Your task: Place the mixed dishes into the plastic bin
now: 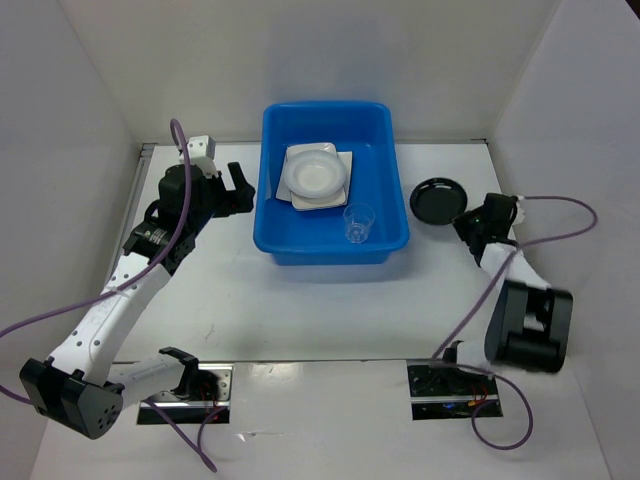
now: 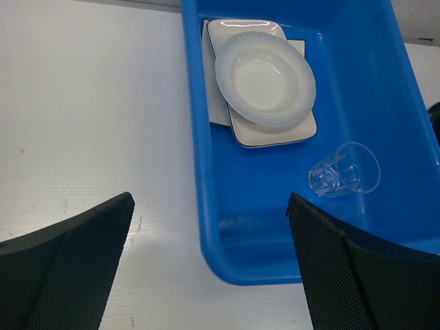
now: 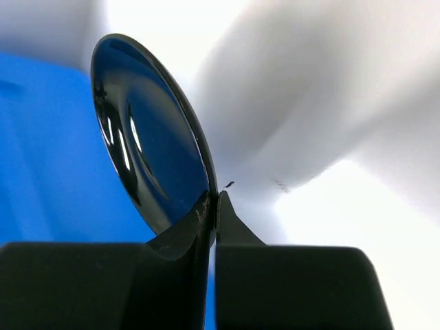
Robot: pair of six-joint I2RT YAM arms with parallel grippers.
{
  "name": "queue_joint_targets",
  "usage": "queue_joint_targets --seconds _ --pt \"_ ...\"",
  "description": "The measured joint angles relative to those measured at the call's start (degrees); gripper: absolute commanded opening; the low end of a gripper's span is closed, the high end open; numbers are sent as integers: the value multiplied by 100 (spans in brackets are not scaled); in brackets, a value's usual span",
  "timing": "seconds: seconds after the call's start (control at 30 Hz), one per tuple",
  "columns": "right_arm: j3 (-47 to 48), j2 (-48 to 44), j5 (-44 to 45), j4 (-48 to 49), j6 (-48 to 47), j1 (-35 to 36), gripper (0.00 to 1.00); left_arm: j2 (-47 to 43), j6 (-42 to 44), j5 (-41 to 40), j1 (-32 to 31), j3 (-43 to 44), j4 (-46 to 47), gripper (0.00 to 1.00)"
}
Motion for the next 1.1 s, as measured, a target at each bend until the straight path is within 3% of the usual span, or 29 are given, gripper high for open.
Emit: queue_joint_targets --seconds 0.17,0.33,0.6,0.87,1.1 --pt "-164 -1856 678 -190 26 -31 0 13 0 28 0 0 2 100" --pt "-142 -2205 748 -267 -46 74 0 70 0 114 0 -2 2 100" --pt "1421 -824 -295 -944 -887 811 0 74 -26 195 0 -15 22 100" --pt "2889 306 -619 -1276 -1449 2194 0 70 -133 275 0 -35 44 100" --pt "3532 1556 -619 -1473 -1591 2793 0 50 -149 299 0 -37 46 100"
